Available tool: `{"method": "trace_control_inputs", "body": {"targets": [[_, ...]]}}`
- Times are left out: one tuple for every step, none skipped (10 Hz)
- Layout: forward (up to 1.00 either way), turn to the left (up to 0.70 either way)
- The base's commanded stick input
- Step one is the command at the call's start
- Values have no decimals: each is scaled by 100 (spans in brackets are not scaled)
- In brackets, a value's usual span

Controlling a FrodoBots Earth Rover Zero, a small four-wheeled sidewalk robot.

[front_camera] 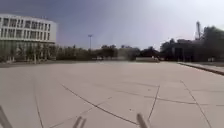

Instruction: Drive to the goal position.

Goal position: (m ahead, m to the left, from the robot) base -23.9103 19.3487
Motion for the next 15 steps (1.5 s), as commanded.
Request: {"method": "trace_control_inputs", "body": {"targets": [[0,100],[0,96],[7,18],[7,15],[11,21],[25,51],[44,55],[80,24],[100,0],[100,0],[100,0],[100,0],[100,0],[100,0],[100,0]]}}
